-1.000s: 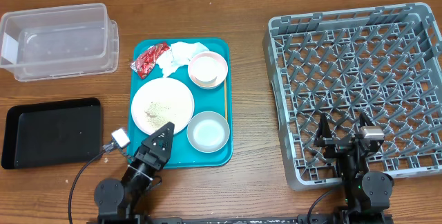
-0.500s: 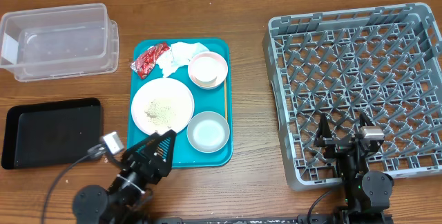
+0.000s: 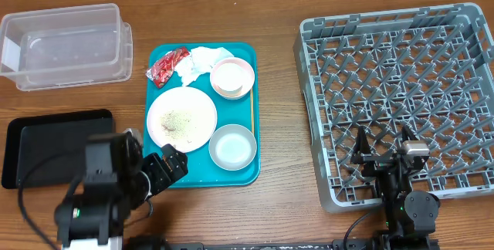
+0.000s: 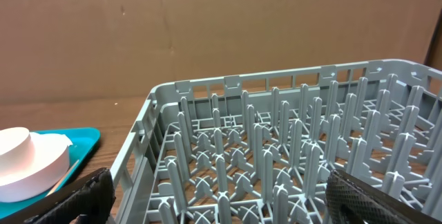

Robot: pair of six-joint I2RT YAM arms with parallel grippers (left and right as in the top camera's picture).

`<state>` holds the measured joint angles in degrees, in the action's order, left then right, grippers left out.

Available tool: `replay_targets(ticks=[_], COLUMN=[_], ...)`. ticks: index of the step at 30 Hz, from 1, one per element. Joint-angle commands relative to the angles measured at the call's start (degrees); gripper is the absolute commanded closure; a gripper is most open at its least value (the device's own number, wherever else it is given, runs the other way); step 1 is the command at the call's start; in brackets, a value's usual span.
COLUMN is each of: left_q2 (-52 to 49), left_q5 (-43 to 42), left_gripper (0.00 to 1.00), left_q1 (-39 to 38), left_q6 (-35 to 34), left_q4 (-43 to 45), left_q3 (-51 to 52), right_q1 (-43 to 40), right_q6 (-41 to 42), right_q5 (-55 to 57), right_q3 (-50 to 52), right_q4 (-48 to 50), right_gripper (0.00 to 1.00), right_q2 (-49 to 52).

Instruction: Sort waste into correct bins and load items into the dishwasher

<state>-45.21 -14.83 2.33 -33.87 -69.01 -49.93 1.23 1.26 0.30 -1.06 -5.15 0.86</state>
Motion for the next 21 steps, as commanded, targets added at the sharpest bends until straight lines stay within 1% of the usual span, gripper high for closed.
replay_targets(ticks=[1,4,7,10,15,18,21], left_q2=[-5.95,-10.08,-14.36,-17.79,-20.87,-22.38,-24.41], left_q5=[6.56,7.98,7.28,8.74,9.53,9.7,7.23], left_gripper=[0.0,0.0,0.0,0.0,0.0,0.0,0.0], left_q1=[-0.11,-0.11,-0.13,-0.13,-0.13,-0.11,-0.11], left_q6=[-0.26,-1.44,-0.37,0.26,1.49,1.51,2.01], left_q4=[-1.62,-0.76,-1.42,-0.55,0.98,3.89,4.79], left_q3=[-1.18,-1.18,-1.18,-1.11,-0.57,-0.46,-0.46], right_q1=[0.31,0.31,0.31,0.31,0.31,0.31,0.31], right_q6=[0.02,0.04,0.04,0.04,0.04,0.02,0.04], right_q5=[0.44,0.46,0.44,0.44,0.44,0.44,0.44], right_q3=[0.59,0.59,0.59,0.59,0.59,0.59,0.59], right_q4=[0.33,0.33,0.33,0.33,0.33,0.33,0.33], right_gripper=[0.0,0.0,0.0,0.0,0.0,0.0,0.0], right_q2=[-0.2,-0.2,-0.2,-0.2,-0.2,-0.2,-0.2])
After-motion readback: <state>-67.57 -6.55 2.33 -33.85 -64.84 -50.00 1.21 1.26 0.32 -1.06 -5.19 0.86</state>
